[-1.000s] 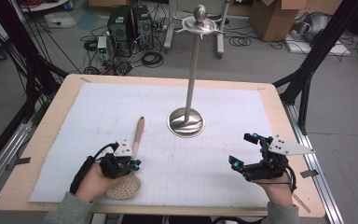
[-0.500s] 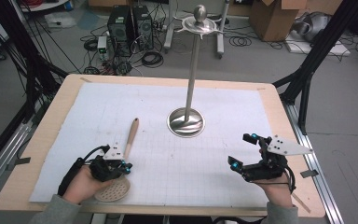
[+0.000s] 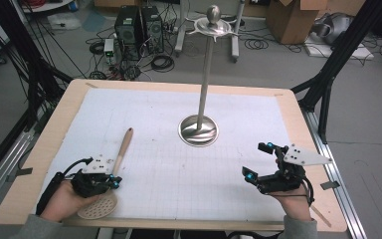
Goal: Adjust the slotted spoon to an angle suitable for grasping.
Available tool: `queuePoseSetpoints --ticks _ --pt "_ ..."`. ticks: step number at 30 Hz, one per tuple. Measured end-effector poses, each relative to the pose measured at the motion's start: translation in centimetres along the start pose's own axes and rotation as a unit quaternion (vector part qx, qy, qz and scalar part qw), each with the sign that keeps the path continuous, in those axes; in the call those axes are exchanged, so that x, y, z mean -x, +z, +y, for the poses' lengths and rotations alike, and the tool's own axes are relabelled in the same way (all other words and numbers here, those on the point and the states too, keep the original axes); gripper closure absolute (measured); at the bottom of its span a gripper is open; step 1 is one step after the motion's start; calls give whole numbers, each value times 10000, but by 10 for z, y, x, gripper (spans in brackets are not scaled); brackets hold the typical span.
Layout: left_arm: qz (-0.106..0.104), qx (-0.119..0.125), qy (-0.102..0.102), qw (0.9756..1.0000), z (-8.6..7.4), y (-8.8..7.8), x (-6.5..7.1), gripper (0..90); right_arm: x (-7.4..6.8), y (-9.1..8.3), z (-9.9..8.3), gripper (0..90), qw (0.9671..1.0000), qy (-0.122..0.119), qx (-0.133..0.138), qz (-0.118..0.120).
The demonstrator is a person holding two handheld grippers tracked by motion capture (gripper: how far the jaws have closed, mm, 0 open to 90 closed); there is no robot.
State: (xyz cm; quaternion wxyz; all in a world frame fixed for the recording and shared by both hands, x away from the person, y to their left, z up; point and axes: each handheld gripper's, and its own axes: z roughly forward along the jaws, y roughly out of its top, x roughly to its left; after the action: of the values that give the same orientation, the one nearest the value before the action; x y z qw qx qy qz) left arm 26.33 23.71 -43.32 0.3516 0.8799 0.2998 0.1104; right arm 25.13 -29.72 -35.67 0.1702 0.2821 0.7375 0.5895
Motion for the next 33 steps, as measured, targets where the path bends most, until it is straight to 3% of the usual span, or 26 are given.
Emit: queuePoseSetpoints --ticks 10,13,15,19,23,24,28,33 --pt "26 204 -184 9996 -6 -6 -6 896 -1 4 0 11 10000 -2 -45 17" --pt "197 392 -434 9981 -2 -10 -12 896 0 4 0 11 10000 -3 -39 10" --pt "366 534 -695 9955 0 -13 -17 896 0 5 0 11 10000 6 -35 26" --pt "497 799 -1286 9872 5 -15 -29 896 0 7 0 11 10000 6 -32 44" --pt "569 805 -1474 9841 9 -9 -42 896 -1 7 1 11 10000 -4 -4 76" --pt "543 795 -1500 9840 9 -7 -45 896 -1 7 1 11 10000 -6 10 76" --pt "644 529 -1277 9883 15 3 -51 896 0 7 2 11 10000 10 9 77" --pt "785 347 -1261 9883 20 10 -56 896 1 5 1 11 10000 38 33 68"
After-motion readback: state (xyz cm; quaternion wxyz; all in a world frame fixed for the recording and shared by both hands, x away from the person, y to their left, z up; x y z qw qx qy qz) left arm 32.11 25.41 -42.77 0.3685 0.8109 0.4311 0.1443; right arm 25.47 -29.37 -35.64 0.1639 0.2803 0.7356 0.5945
